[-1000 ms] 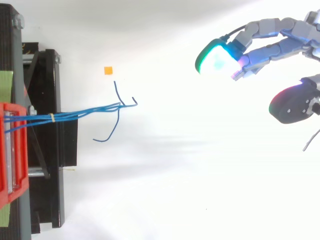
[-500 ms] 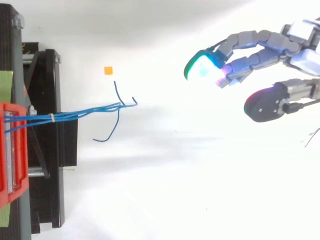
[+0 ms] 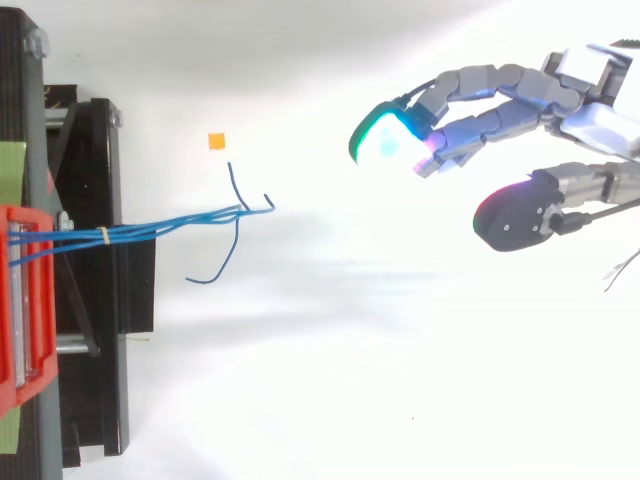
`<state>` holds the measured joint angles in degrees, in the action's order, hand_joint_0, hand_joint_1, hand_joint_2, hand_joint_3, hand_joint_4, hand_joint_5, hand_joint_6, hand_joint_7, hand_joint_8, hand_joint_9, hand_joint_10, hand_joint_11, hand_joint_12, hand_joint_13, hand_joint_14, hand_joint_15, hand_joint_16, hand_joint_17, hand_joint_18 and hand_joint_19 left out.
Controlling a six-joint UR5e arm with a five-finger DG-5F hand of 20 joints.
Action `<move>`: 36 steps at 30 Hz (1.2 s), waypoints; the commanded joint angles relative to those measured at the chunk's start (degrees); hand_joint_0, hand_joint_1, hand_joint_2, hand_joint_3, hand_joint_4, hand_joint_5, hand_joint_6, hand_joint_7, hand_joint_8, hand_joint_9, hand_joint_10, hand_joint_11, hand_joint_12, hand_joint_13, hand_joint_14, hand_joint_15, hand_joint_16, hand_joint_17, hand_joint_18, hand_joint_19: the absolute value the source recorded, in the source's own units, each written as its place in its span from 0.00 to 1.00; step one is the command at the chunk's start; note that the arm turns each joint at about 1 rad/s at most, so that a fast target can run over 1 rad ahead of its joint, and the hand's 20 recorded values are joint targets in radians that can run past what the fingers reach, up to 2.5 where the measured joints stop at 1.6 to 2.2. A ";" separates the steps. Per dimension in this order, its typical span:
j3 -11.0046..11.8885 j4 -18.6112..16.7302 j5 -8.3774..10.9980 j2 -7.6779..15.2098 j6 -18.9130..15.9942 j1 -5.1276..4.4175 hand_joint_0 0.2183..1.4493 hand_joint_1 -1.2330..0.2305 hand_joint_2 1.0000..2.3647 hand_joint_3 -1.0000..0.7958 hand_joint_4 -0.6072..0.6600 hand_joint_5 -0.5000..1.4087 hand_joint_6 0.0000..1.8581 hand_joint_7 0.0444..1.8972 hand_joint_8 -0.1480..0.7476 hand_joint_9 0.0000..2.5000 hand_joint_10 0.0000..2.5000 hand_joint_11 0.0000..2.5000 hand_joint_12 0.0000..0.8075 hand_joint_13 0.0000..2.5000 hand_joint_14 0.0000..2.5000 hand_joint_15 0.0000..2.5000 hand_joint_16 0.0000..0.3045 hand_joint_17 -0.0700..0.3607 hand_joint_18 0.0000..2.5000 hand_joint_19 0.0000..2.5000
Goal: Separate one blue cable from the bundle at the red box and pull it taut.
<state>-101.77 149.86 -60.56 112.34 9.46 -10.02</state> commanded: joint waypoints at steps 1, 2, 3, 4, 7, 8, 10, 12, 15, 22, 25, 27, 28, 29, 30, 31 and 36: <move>0.08 -0.45 0.53 -0.01 0.20 0.00 0.27 0.44 0.00 0.28 0.63 0.16 0.27 0.39 0.47 0.27 0.01 0.18 0.41 0.27 0.01 0.15 0.16 0.42 0.23 0.27; -0.01 -0.54 0.62 -0.01 0.20 0.00 0.27 0.44 0.00 0.28 0.63 0.16 0.27 0.39 0.47 0.27 0.01 0.18 0.41 0.27 0.01 0.15 0.16 0.42 0.23 0.27; -0.01 -0.54 0.88 -0.01 0.20 -0.09 0.27 0.44 0.00 0.28 0.62 0.16 0.27 0.40 0.47 0.27 0.01 0.18 0.41 0.27 0.01 0.15 0.16 0.42 0.23 0.27; -0.01 -0.63 1.24 -0.01 0.56 0.00 0.27 0.44 0.00 0.28 0.62 0.16 0.27 0.40 0.47 0.27 0.01 0.18 0.41 0.27 0.01 0.15 0.16 0.42 0.23 0.27; -0.01 -0.63 1.59 -0.01 1.08 0.00 0.27 0.44 0.00 0.28 0.62 0.16 0.27 0.39 0.47 0.27 0.01 0.19 0.41 0.27 0.01 0.15 0.16 0.42 0.23 0.27; -0.01 -0.63 1.67 0.08 1.17 0.00 0.27 0.44 0.00 0.28 0.63 0.16 0.27 0.39 0.47 0.27 0.01 0.19 0.41 0.27 0.01 0.15 0.16 0.42 0.23 0.27; -0.01 -0.63 2.03 -0.01 1.26 0.00 0.26 0.44 0.00 0.28 0.62 0.16 0.27 0.39 0.47 0.27 0.01 0.19 0.41 0.27 0.01 0.15 0.16 0.42 0.23 0.27; -0.01 -0.63 2.38 -0.01 1.26 0.00 0.27 0.44 0.00 0.28 0.63 0.16 0.27 0.40 0.47 0.27 0.01 0.19 0.41 0.27 0.01 0.15 0.16 0.42 0.23 0.27; -0.01 -0.63 2.73 1.04 1.08 0.18 0.27 0.44 0.00 0.28 0.63 0.16 0.27 0.39 0.47 0.27 0.01 0.18 0.41 0.27 0.01 0.15 0.16 0.42 0.23 0.27; 0.08 -3.17 2.73 2.54 1.26 0.09 0.27 0.44 0.00 0.28 0.62 0.16 0.27 0.39 0.47 0.27 0.01 0.19 0.41 0.27 0.01 0.15 0.16 0.42 0.23 0.27; 0.08 -3.88 3.17 2.62 1.44 0.00 0.27 0.44 0.00 0.28 0.62 0.16 0.27 0.40 0.47 0.27 0.01 0.19 0.41 0.27 0.01 0.15 0.16 0.42 0.23 0.27; 0.08 -3.96 3.43 2.62 1.61 0.00 0.27 0.44 0.00 0.28 0.62 0.16 0.27 0.39 0.47 0.27 0.01 0.19 0.41 0.27 0.01 0.15 0.16 0.42 0.23 0.27; 0.08 -3.96 3.78 2.62 1.70 0.00 0.27 0.44 0.00 0.28 0.63 0.16 0.27 0.39 0.47 0.27 0.01 0.18 0.41 0.27 0.01 0.15 0.16 0.42 0.23 0.27; 0.08 -3.96 3.87 2.71 1.79 0.00 0.27 0.44 0.00 0.28 0.62 0.16 0.27 0.39 0.47 0.27 0.01 0.18 0.41 0.27 0.01 0.15 0.16 0.42 0.23 0.27; 0.08 -4.23 4.40 2.62 2.05 0.00 0.27 0.44 0.00 0.28 0.63 0.16 0.27 0.40 0.47 0.27 0.01 0.19 0.41 0.27 0.01 0.15 0.16 0.42 0.23 0.27; 0.08 -4.32 4.58 2.62 2.14 0.00 0.27 0.44 0.00 0.28 0.63 0.16 0.27 0.39 0.47 0.27 0.01 0.18 0.41 0.27 0.01 0.15 0.16 0.42 0.23 0.27; 1.75 -6.16 5.45 5.79 1.87 0.18 0.27 0.44 0.00 0.28 0.63 0.16 0.27 0.39 0.47 0.27 0.01 0.18 0.41 0.27 0.01 0.15 0.16 0.42 0.23 0.27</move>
<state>-101.39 144.90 -55.49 115.67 11.82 -10.06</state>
